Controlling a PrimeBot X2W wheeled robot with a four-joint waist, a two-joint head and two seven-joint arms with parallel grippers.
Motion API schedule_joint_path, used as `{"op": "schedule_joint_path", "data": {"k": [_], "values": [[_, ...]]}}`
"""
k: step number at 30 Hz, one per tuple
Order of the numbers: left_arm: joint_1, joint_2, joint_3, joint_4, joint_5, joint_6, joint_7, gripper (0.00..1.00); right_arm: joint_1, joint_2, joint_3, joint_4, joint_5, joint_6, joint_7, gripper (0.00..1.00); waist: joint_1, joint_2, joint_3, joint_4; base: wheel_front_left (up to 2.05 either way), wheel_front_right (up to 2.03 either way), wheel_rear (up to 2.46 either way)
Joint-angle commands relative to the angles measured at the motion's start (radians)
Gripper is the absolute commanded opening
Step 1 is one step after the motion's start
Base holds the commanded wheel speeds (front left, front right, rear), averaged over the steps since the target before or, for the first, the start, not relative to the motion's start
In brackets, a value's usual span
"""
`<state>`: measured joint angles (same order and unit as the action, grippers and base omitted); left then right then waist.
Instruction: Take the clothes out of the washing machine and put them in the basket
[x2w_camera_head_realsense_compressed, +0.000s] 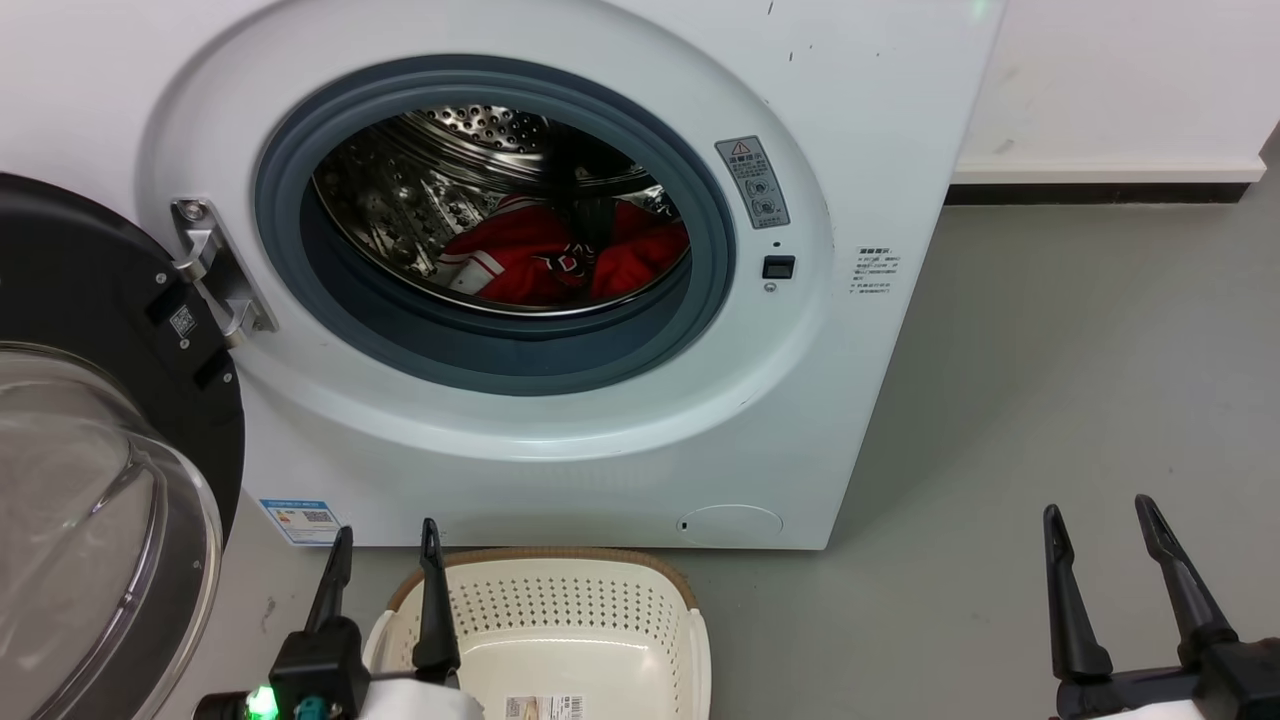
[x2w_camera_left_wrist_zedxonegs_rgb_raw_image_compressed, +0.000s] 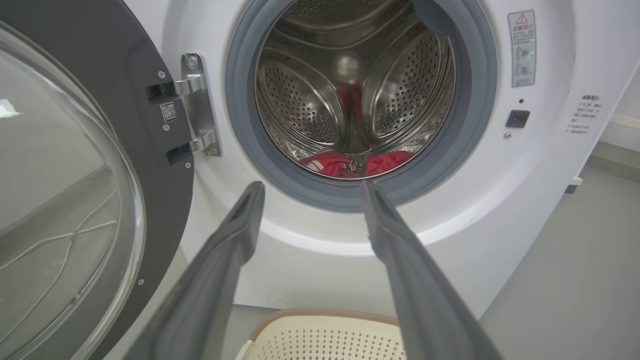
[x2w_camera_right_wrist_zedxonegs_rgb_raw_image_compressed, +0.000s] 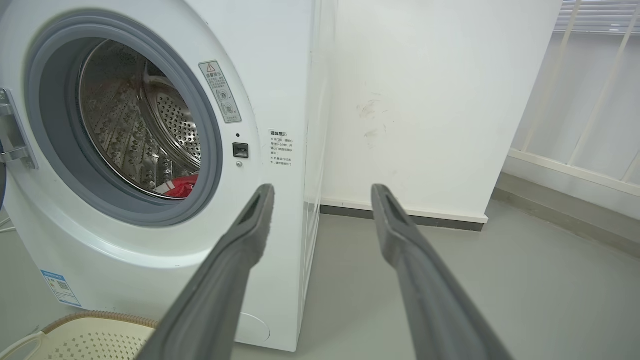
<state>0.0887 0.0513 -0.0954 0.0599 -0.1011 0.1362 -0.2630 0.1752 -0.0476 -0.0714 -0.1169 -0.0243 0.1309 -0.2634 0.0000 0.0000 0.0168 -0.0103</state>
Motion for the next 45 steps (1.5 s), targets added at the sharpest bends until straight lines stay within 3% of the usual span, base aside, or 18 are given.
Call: {"op": "schedule_joint_path", "data": {"k": [1,8,19,29,36,45], "values": [[-0.026,-0.002,-0.003,0.007,-0.001,-0.001,-0.003,1.00,-0.005,-0.005,0.001,-0.001,0.008,0.000,-0.002,1.00,0.0000,0.0000,0.004,-0.002,0.00,0.00,0.00],[-0.160,-0.002,-0.008,0.082,0.009,-0.022,-0.003,1.00,-0.040,-0.005,0.012,-0.016,0.000,0.000,-0.002,1.00,0.0000,0.0000,0.065,-0.021,0.00,0.00,0.00],[-0.550,0.040,0.051,0.315,0.062,-0.062,-0.003,1.00,-0.156,-0.004,0.016,-0.035,0.013,0.000,-0.002,1.00,0.0000,0.0000,0.277,-0.107,0.00,0.00,0.00],[-0.930,0.135,0.074,0.575,0.079,-0.100,-0.003,1.00,-0.272,-0.004,0.038,-0.050,0.043,0.000,-0.002,1.00,0.0000,0.0000,0.480,-0.190,0.00,0.00,0.00],[-1.153,0.193,0.064,0.769,0.093,-0.114,0.003,1.00,-0.325,-0.003,0.052,-0.061,0.065,0.000,-0.002,1.00,0.0000,0.0000,0.565,-0.227,0.00,0.00,0.00],[-1.460,0.291,0.011,0.984,0.143,-0.158,0.144,1.00,-0.369,-0.003,0.086,-0.083,0.087,0.000,-0.002,1.00,0.0000,0.0000,0.666,-0.269,0.00,0.00,0.00]]}}
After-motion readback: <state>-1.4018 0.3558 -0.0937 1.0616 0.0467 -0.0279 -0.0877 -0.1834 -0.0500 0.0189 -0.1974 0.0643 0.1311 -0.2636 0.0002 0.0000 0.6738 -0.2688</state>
